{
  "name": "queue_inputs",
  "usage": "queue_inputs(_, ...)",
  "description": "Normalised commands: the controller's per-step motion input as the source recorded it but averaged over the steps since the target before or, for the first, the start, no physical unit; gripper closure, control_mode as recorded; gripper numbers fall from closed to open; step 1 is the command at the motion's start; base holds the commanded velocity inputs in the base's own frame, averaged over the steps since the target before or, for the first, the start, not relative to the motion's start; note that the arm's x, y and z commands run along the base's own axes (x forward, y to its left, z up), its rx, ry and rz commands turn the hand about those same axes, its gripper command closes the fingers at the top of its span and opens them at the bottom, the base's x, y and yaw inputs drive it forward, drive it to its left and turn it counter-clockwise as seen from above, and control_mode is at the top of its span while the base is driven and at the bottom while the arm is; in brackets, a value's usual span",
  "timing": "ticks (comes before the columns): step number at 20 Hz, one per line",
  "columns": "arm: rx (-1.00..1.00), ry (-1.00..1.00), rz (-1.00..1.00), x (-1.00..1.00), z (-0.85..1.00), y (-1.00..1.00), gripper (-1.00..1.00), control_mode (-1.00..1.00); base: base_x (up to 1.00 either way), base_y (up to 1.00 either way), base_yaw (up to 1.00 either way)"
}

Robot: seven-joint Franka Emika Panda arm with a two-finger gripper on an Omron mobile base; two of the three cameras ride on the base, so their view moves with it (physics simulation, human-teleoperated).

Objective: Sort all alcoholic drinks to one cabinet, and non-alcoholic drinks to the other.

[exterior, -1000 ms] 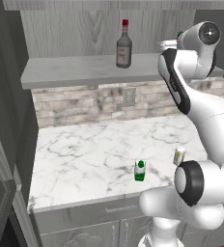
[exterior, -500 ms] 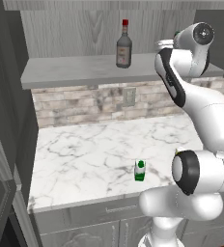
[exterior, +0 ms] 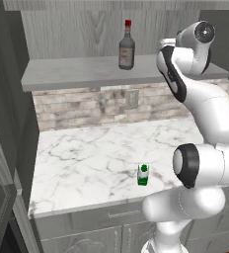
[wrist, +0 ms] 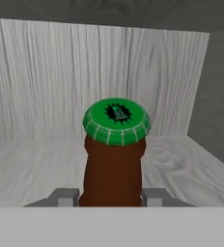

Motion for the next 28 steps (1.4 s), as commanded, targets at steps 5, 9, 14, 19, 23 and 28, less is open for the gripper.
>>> queue_inputs(5,0.01,0.00,0.00,0.27,-0.11,-0.06,1.00,-1.00,0.00,0.00,0.00)
queue_inputs(9,0.00,0.00,0.00,0.23,-0.16,-0.05,1.00,-1.00,0.00,0.00,0.00)
queue_inputs(14,0.00,0.00,0.00,0.21,-0.19,-0.04,1.00,-1.00,0.00,0.00,0.00)
queue_inputs(19,0.00,0.00,0.00,0.19,-0.26,-0.02,1.00,-1.00,0.00,0.00,0.00)
queue_inputs(23,0.00,0.00,0.00,0.18,-0.30,-0.02,1.00,-1.00,0.00,0.00,0.00)
queue_inputs(28,0.00,0.00,0.00,0.15,-0.36,0.00,1.00,-1.00,0.00,0.00,0.00)
